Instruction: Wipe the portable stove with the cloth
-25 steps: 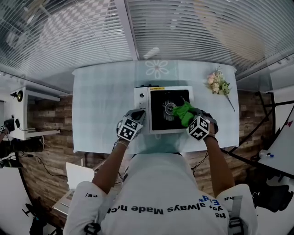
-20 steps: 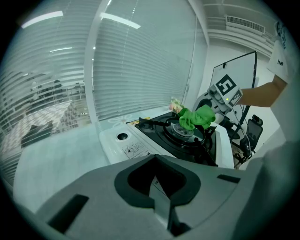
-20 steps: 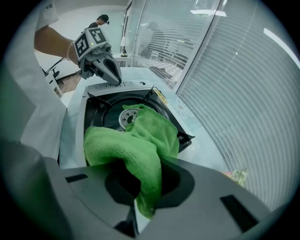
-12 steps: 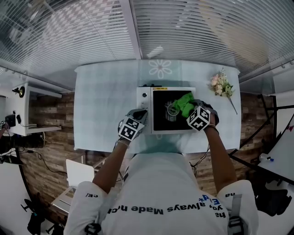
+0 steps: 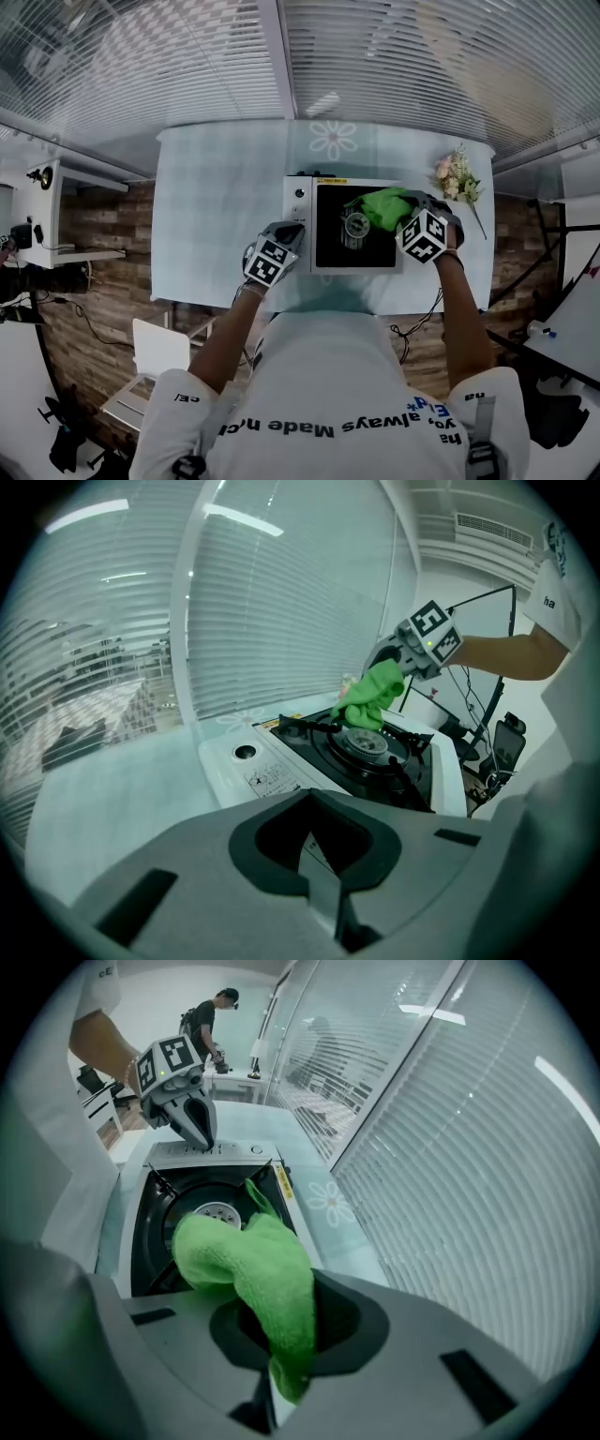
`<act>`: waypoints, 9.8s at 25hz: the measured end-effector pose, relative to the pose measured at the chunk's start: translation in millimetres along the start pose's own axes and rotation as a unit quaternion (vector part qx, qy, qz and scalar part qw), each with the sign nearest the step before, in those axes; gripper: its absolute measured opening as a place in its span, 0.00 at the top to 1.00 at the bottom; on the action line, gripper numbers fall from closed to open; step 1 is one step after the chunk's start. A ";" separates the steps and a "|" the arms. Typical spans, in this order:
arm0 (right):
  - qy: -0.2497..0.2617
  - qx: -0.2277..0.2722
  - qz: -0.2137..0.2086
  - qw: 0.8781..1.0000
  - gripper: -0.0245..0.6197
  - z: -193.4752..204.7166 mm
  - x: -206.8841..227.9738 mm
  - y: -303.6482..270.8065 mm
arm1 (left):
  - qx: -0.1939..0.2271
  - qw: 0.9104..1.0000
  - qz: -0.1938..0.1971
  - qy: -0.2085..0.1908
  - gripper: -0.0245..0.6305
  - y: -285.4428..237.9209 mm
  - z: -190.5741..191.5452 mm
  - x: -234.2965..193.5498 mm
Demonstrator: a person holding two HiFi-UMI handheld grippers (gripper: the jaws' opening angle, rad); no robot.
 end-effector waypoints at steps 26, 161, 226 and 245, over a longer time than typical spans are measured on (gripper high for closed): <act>0.124 -0.040 -0.096 0.987 0.92 -44.6 -3.5 -82.9 | 0.003 1.000 0.000 0.017 0.95 -1.3 -0.1 -0.2; -0.113 0.078 -0.142 0.980 0.92 -29.4 -287.4 -26.0 | -0.016 0.998 0.050 -0.022 0.95 -2.3 -1.5 -4.2; -0.251 -0.058 -0.030 0.966 0.92 168.5 -160.8 19.4 | -0.026 0.998 0.055 -0.018 0.95 -2.8 -1.4 -3.8; -0.252 -0.032 0.005 0.967 0.92 150.0 -94.0 7.6 | -0.026 0.998 0.048 -0.007 0.95 -2.4 -3.1 -4.1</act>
Point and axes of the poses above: the fingertips, and each gripper's own axes: y backward along the fingers, x to its right, z out of its underside, the point moved 5 cm from there along y, backward along the fingers, and after that the axes turned 10 degrees about -y, right-handed, at the moved point
